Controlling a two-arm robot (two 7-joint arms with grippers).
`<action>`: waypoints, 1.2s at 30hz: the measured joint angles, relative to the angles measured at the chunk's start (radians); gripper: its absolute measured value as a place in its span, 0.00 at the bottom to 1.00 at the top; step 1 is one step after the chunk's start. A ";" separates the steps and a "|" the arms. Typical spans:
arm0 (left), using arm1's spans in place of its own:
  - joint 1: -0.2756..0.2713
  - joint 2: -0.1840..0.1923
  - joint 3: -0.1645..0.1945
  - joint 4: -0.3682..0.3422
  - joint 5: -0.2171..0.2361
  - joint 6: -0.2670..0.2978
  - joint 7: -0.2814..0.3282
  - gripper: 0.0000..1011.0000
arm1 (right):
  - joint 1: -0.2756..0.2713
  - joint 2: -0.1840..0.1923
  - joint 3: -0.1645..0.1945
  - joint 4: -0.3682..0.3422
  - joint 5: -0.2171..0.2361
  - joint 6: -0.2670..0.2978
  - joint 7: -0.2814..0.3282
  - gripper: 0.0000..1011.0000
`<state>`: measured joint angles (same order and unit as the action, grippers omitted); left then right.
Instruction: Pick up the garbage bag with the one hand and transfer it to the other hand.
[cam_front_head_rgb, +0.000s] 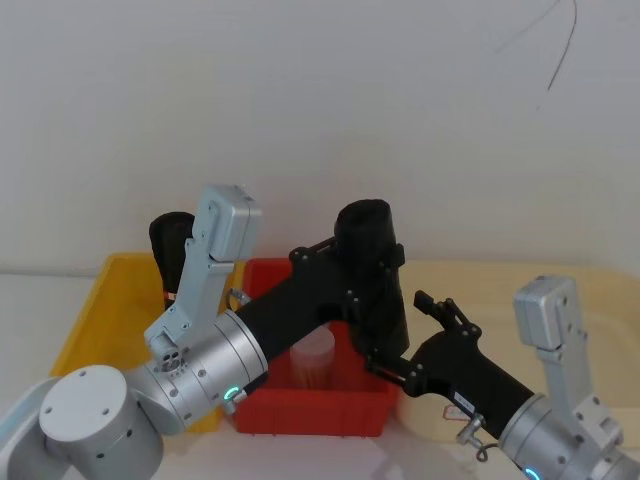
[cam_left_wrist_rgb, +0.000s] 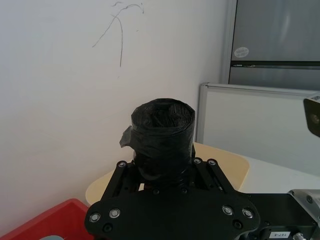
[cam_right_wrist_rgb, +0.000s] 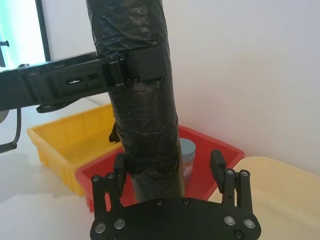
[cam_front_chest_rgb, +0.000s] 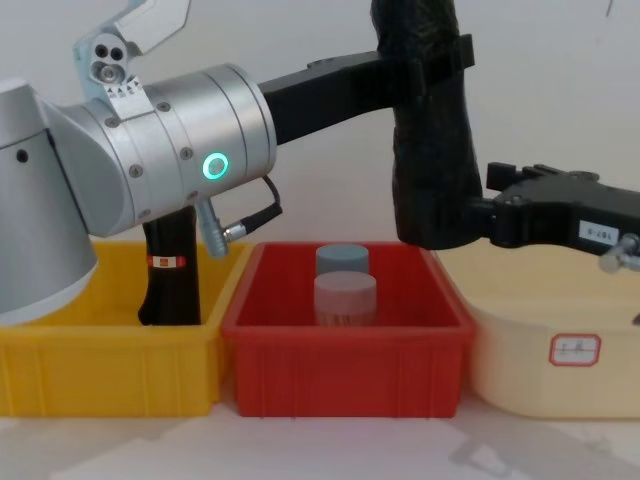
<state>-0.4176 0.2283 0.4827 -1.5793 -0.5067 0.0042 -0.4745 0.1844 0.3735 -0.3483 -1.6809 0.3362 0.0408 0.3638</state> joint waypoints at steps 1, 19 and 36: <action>0.000 0.000 0.000 0.000 0.000 0.000 0.000 0.38 | 0.005 -0.003 -0.002 0.004 0.000 0.003 0.000 0.99; 0.000 0.000 0.000 0.000 0.000 0.000 0.000 0.38 | 0.039 -0.010 -0.019 0.012 0.012 0.052 0.015 0.69; 0.000 0.000 0.000 0.000 0.000 0.000 0.000 0.40 | 0.037 -0.001 -0.020 -0.016 0.046 0.065 0.034 0.59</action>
<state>-0.4175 0.2284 0.4827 -1.5793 -0.5071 0.0039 -0.4746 0.2216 0.3728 -0.3680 -1.6965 0.3823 0.1057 0.3981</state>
